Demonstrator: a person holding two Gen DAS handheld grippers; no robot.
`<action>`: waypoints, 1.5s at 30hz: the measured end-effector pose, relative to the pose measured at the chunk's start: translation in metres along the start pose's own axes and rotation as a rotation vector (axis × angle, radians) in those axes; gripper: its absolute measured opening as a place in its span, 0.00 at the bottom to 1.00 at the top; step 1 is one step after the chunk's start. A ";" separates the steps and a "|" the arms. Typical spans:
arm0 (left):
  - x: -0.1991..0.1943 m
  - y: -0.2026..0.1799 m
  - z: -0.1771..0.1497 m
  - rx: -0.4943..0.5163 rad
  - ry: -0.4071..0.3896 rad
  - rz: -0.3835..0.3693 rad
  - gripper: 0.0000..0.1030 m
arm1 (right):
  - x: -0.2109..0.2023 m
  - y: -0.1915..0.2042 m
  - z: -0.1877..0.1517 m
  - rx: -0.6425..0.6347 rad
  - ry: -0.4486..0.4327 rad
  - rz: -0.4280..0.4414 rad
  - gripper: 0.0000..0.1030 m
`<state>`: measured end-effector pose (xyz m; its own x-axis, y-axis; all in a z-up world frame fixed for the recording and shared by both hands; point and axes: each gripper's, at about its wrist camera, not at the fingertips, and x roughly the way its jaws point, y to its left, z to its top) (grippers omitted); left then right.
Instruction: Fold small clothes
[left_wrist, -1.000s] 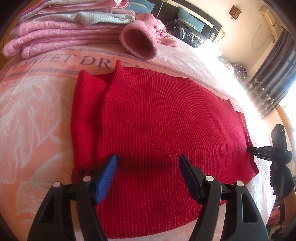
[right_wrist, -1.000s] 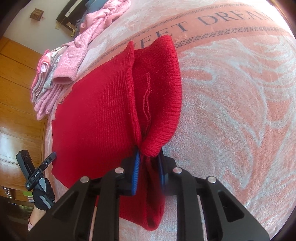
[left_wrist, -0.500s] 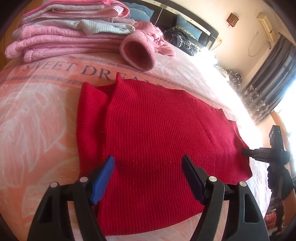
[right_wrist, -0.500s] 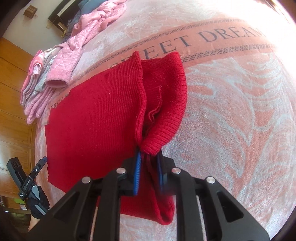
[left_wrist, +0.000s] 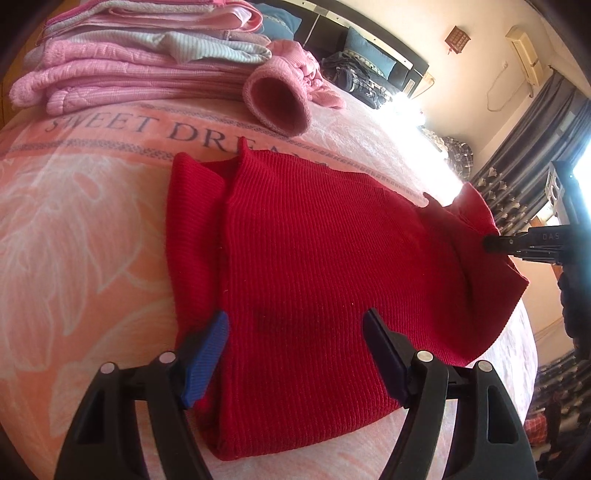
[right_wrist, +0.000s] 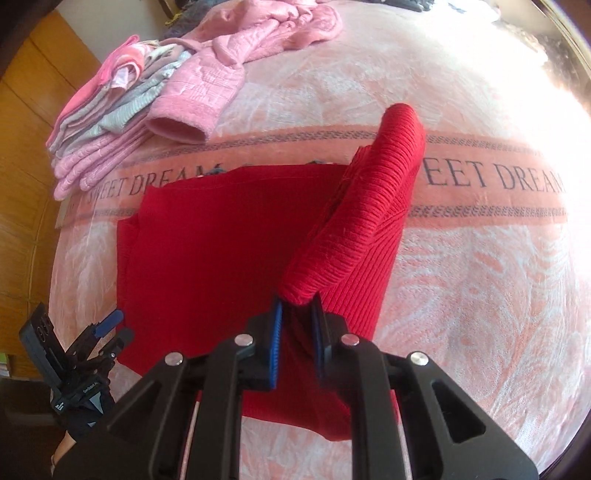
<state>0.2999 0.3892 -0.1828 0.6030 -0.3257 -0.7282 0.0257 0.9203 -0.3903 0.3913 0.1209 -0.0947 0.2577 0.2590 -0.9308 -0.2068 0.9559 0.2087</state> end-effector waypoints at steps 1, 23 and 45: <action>-0.001 0.002 0.000 -0.006 -0.002 -0.002 0.73 | 0.001 0.011 0.001 -0.017 -0.001 0.011 0.12; -0.024 0.021 0.018 -0.125 -0.057 -0.015 0.73 | 0.024 0.082 -0.048 -0.207 0.065 0.067 0.41; -0.013 0.005 0.033 -0.172 -0.046 -0.097 0.73 | 0.069 0.067 -0.082 -0.248 0.083 0.099 0.10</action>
<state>0.3184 0.4048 -0.1571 0.6402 -0.3970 -0.6577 -0.0491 0.8333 -0.5507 0.3178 0.1913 -0.1698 0.1485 0.3273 -0.9332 -0.4542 0.8608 0.2297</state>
